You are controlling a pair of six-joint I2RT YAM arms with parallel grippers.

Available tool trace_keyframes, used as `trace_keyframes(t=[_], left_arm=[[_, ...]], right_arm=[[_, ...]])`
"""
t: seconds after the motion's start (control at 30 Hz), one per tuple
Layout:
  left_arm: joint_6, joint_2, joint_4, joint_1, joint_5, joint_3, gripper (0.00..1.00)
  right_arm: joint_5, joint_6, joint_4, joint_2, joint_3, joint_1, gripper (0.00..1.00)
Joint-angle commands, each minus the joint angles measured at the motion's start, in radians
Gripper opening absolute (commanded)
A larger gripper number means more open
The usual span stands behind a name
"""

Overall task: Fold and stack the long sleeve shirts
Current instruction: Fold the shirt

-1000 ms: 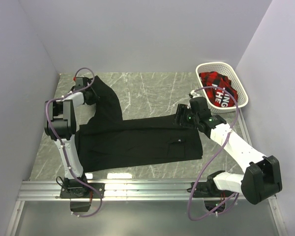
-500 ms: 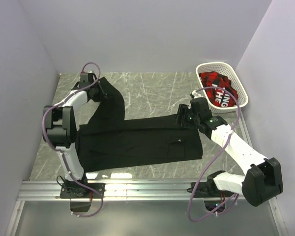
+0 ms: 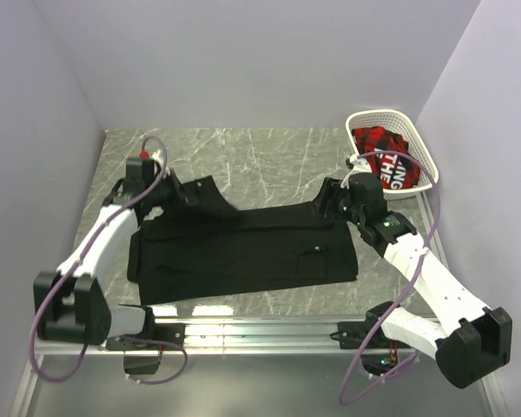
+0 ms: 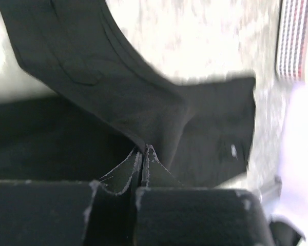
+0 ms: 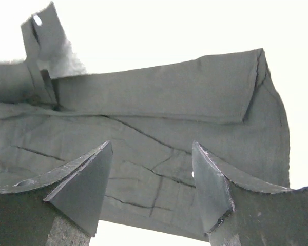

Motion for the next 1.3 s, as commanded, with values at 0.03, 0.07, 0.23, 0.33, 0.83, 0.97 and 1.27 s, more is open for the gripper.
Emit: trace_keyframes(t=[0.03,0.07,0.23,0.33,0.83,0.97,1.27], left_arm=[[-0.011,-0.167,-0.089,-0.009,0.163,-0.146,0.01],[-0.017,-0.19,-0.103,-0.009,0.201,-0.189,0.01],[-0.096,-0.319,-0.12,-0.009,0.375,-0.344,0.01],[-0.178,-0.388,-0.099,-0.009,0.45,-0.451,0.03],[-0.037,-0.491,-0.35,-0.009,0.357,-0.369,0.92],[-0.066,-0.499,-0.341,-0.009,0.139,-0.231,0.86],[-0.216,-0.344,-0.108,0.006,-0.225,-0.275,0.77]], right_arm=[[0.0,-0.026,0.064,-0.02,-0.008,0.006,0.7],[-0.008,-0.027,0.064,-0.015,-0.002,0.008,0.7],[-0.031,-0.037,0.075,-0.005,0.003,0.009,0.7],[-0.051,-0.043,0.076,0.001,0.004,0.008,0.7],[0.021,-0.043,-0.048,0.282,0.141,0.032,0.7],[0.017,0.009,-0.068,0.365,0.175,-0.008,0.69],[0.061,0.155,-0.022,0.512,0.184,-0.097,0.64]])
